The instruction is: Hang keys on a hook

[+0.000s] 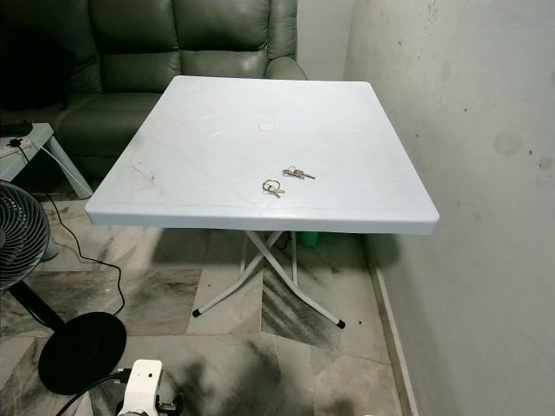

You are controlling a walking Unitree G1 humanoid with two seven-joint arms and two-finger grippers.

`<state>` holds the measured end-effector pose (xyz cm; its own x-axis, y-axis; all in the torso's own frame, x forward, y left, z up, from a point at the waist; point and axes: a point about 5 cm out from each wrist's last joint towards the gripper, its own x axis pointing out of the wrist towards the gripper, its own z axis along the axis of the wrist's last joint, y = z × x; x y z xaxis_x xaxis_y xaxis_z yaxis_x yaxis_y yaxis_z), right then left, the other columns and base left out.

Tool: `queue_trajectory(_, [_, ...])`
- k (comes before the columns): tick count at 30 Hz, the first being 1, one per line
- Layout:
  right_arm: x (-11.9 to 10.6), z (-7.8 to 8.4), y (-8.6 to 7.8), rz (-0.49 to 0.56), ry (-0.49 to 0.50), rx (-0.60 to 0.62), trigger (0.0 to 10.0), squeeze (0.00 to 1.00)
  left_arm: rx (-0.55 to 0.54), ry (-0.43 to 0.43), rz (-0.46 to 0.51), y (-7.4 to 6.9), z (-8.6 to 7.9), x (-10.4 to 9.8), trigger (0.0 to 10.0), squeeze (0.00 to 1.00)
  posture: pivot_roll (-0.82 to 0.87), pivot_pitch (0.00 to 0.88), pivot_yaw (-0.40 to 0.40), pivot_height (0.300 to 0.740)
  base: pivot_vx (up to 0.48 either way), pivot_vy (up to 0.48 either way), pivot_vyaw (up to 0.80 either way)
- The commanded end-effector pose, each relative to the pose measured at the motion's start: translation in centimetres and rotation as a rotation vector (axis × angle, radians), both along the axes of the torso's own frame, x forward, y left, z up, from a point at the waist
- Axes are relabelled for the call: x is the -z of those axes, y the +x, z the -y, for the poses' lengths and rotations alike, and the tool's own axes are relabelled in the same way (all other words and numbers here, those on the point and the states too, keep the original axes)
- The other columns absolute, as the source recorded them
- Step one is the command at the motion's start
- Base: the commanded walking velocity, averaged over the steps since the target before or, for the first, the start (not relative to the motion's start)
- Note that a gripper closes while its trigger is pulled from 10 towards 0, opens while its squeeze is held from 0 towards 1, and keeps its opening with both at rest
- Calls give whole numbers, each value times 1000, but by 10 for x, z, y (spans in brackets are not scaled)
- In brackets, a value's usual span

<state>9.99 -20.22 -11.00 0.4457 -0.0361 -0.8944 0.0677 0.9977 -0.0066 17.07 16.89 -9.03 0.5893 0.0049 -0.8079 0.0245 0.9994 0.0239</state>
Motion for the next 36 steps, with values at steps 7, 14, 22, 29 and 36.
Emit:
queue_trajectory(7, [1,-2,-2,-13,4,20,10000,0,-14,4,-3,-1,-4,0,10000,0,26,0,18,740,0,461,0])
queue_trajectory(14, [3,1,-10,-35,0,28,10000,0,-17,6,-7,-1,-4,0,10000,0,28,0,15,740,0,461,0])
queue_trajectory(22, [3,-2,-11,-44,1,24,10000,0,-8,16,-6,-1,-4,0,10000,0,33,0,14,740,0,288,0])
queue_trajectory(29, [3,-1,-9,-44,-3,22,10000,0,-10,17,-2,0,-5,0,10000,0,33,0,13,740,0,0,0])
queue_trajectory(36, [3,3,-10,-48,-7,17,10000,0,-13,19,2,1,-5,-1,10000,0,33,0,13,740,0,0,0])
